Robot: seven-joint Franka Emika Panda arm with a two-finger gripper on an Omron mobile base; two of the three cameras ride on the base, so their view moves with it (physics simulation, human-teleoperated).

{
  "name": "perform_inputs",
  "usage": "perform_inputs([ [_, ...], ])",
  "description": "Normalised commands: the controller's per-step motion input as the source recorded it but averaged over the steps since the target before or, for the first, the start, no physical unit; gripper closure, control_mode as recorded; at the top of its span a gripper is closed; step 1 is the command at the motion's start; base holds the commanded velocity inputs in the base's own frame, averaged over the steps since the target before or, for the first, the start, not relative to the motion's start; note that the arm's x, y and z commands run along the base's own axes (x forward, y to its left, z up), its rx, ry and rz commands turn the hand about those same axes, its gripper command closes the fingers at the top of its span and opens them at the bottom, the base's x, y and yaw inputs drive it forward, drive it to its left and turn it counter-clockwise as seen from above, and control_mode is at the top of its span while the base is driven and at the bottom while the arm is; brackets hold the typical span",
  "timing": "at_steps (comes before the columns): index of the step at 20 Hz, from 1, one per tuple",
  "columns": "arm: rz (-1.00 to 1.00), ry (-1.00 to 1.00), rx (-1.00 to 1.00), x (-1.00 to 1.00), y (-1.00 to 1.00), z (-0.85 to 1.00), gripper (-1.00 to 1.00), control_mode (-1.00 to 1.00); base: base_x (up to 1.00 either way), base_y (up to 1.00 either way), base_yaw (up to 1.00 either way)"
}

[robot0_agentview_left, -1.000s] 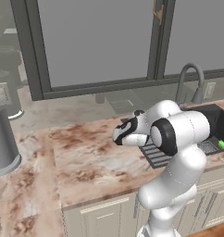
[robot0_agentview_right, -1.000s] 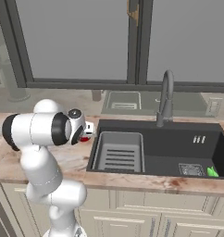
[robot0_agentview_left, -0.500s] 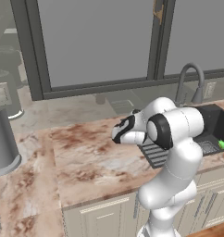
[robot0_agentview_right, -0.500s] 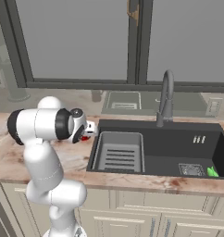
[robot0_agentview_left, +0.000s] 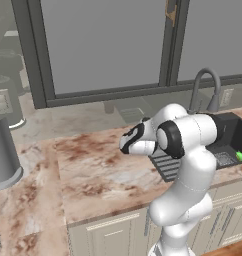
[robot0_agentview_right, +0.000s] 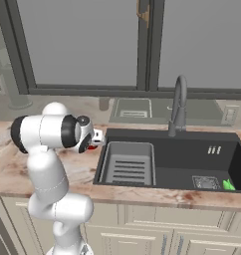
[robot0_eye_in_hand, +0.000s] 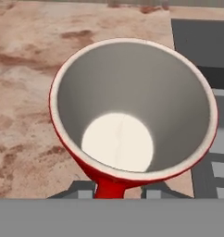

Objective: Clear the mugs and bowl far away from the sink.

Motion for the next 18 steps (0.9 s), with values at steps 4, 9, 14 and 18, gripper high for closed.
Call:
perform_inputs([
  [4,0.0,-0.05,0.0,-0.19,0.0,0.11,1.0,-1.0,0.0,0.0,0.0],
  [9,-0.13,-0.1,0.0,-0.85,0.0,0.71,1.0,-1.0,0.0,0.0,0.0],
  [14,-0.16,-0.16,0.0,-0.79,0.06,1.0,1.0,-1.0,0.0,0.0,0.0],
  [18,-0.14,-0.08,0.0,-0.58,0.06,1.0,1.0,-1.0,0.0,0.0,0.0],
])
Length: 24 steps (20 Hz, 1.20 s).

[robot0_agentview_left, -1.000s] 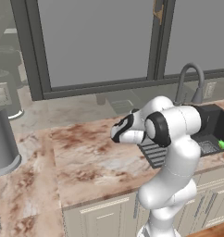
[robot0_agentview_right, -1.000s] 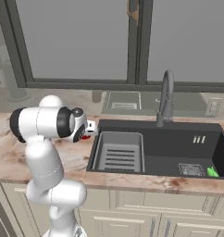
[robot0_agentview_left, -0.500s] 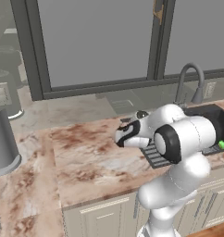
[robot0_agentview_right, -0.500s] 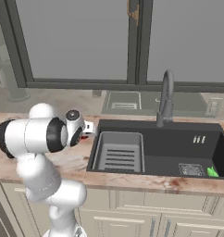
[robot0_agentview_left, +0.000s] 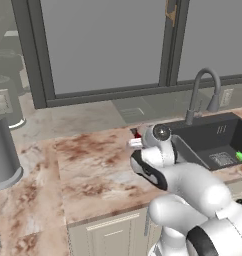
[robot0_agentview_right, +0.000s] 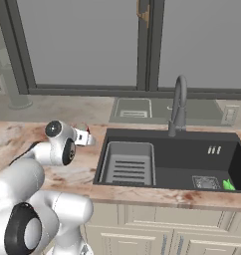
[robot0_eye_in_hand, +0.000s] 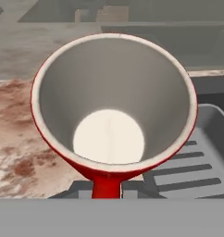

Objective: Clear the mugs and bowl far away from the sink.

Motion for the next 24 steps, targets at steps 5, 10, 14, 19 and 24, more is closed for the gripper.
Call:
perform_inputs([
  [5,-0.09,0.07,0.11,-0.16,0.02,1.0,1.0,-1.0,0.0,0.0,0.0],
  [10,-0.04,0.11,0.12,-0.06,0.0,0.99,1.0,-1.0,0.0,0.0,0.0],
  [14,0.0,0.0,0.02,-0.3,0.0,0.53,1.0,-1.0,0.0,0.0,0.0],
  [19,0.0,0.0,0.0,-0.48,0.0,0.17,1.0,-1.0,0.0,0.0,0.0],
  [24,0.04,-0.22,-0.08,-0.28,0.07,0.02,1.0,-1.0,0.0,0.0,0.0],
])
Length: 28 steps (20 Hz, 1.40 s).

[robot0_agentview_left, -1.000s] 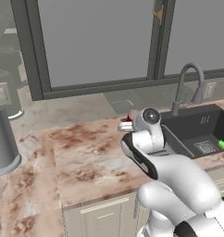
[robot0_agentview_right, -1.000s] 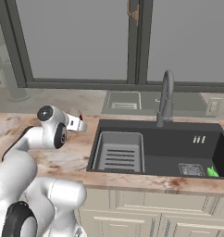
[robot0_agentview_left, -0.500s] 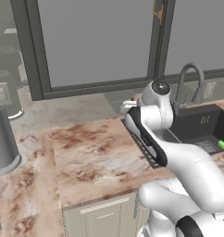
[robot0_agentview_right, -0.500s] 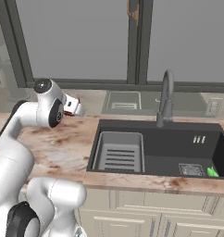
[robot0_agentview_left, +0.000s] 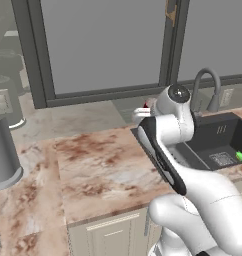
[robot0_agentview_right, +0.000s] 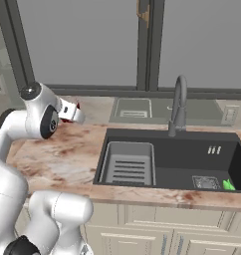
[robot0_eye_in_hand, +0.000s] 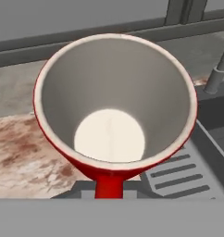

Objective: Clear the mugs and bowl far away from the sink.

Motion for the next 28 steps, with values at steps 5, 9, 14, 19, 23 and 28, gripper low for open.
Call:
perform_inputs([
  [5,0.21,-0.01,-0.01,-0.37,-0.06,0.15,1.0,-1.0,0.0,0.0,0.0],
  [9,0.24,0.1,0.0,-0.37,-0.08,0.07,1.0,-1.0,0.0,0.0,0.0],
  [14,0.12,0.11,-0.02,-0.38,-0.11,0.07,1.0,-1.0,0.0,0.0,0.0],
  [19,0.0,0.01,-0.07,-0.29,0.0,0.07,1.0,-1.0,0.0,0.0,0.0],
  [23,0.0,0.01,0.0,-0.36,-0.16,0.0,1.0,1.0,-0.16,-0.13,0.0],
  [28,0.0,0.0,0.0,0.0,0.0,0.0,1.0,1.0,-0.41,-0.42,-0.51],
])
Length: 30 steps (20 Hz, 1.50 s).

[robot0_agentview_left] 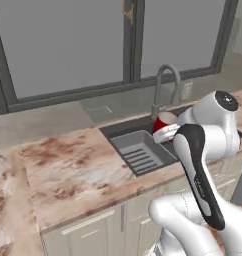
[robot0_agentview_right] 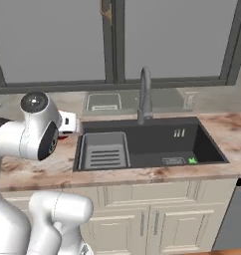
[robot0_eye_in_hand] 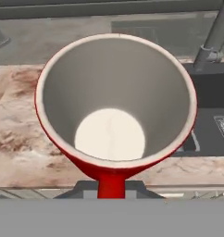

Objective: Clear the mugs and bowl far away from the sink.

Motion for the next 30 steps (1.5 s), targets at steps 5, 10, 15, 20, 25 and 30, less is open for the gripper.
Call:
perform_inputs([
  [5,0.0,0.0,0.0,0.0,0.0,0.0,1.0,1.0,0.0,0.0,-1.0],
  [10,0.0,0.0,0.0,0.0,0.0,0.0,1.0,1.0,0.0,0.0,-1.0],
  [15,0.0,0.0,0.0,0.0,0.0,0.0,1.0,1.0,0.0,0.0,-1.0],
  [20,0.0,0.0,0.0,0.0,0.0,0.0,1.0,1.0,0.0,0.0,-1.0],
  [25,0.0,0.0,0.0,0.0,0.0,0.0,1.0,1.0,0.0,0.0,-1.0],
  [30,0.0,0.0,0.0,0.0,0.0,0.0,1.0,1.0,0.28,-0.14,-0.86],
])
